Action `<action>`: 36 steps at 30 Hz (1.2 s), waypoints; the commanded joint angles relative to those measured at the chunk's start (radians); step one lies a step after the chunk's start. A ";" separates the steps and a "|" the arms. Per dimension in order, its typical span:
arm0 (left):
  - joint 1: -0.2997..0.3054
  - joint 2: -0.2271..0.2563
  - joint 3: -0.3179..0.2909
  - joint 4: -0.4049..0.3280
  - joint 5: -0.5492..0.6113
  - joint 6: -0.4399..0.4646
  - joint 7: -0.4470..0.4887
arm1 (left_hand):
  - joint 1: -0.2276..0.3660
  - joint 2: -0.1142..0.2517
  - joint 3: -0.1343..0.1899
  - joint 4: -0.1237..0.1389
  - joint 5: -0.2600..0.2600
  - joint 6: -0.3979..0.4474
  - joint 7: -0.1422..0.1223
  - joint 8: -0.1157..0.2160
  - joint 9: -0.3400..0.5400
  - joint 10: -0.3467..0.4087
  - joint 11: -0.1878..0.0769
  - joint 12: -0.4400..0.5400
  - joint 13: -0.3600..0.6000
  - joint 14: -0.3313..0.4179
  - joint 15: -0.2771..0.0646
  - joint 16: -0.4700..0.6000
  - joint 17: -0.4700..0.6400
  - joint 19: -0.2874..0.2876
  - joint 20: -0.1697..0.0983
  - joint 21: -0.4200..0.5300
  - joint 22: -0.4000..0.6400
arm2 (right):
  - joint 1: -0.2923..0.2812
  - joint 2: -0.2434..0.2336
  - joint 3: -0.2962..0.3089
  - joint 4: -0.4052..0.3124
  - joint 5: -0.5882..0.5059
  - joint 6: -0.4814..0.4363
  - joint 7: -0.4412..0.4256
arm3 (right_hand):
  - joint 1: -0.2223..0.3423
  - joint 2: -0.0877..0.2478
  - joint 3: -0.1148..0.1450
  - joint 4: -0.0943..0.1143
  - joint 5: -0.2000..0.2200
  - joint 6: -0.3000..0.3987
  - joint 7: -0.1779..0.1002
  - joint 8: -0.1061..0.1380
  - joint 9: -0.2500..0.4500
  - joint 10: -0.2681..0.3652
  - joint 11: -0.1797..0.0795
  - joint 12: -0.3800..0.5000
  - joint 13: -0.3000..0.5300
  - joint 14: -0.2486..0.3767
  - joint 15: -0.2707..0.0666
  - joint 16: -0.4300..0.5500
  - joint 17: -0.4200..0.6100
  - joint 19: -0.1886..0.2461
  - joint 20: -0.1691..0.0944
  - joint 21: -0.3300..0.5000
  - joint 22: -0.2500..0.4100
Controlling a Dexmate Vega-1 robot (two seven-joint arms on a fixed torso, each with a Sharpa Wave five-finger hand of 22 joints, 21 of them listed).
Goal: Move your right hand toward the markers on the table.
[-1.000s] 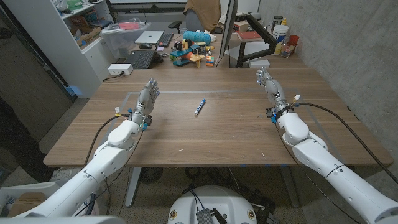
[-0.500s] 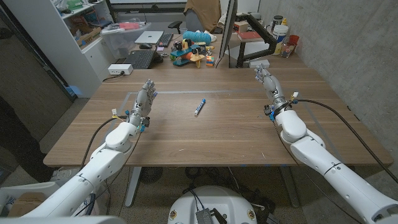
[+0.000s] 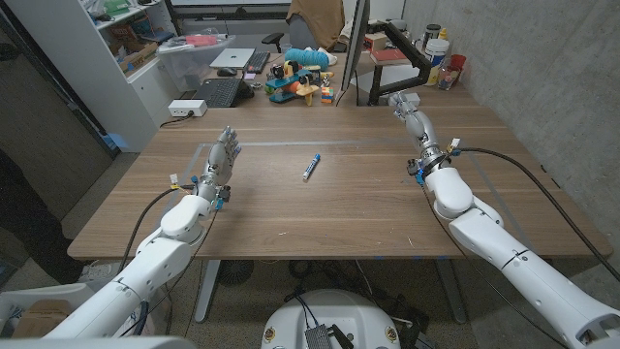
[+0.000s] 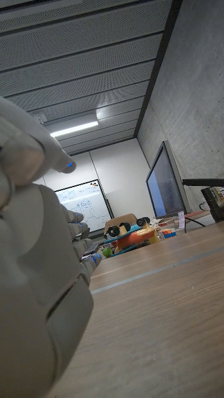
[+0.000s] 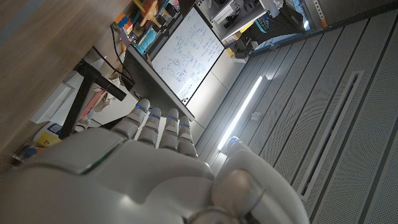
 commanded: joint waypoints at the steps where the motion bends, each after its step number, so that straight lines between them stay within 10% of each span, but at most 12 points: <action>1: 0.014 0.000 -0.009 -0.002 -0.001 -0.011 0.001 | 0.000 0.087 -0.002 0.000 0.005 -0.103 0.008 0.004 0.001 -0.113 0.006 0.000 0.003 -0.109 0.007 0.001 0.003 -0.004 -0.002 0.003 0.004 | 0.023 0.001 -0.013 -0.021 -0.076 -0.012 -0.017 | 0.014 -0.001 0.003 -0.005 -0.005 0.002 -0.005 -0.002 0.005 -0.003 0.000 -0.002 0.004 -0.002 -0.001 -0.003 0.004 0.001 -0.001 -0.001 0.003; 36: 0.016 -0.003 -0.015 0.017 0.004 -0.036 -0.015 | -0.001 0.086 -0.007 0.000 0.006 -0.103 0.012 0.002 0.001 -0.117 0.012 -0.001 0.003 -0.112 0.007 0.000 0.004 0.000 -0.032 0.005 0.005 | 0.124 0.009 -0.070 -0.059 -0.254 -0.056 -0.018 | 0.024 0.009 0.009 -0.012 -0.005 0.001 -0.018 -0.003 0.005 -0.007 -0.011 -0.004 0.003 -0.015 -0.017 -0.001 0.002 -0.004 -0.012 -0.006 0.002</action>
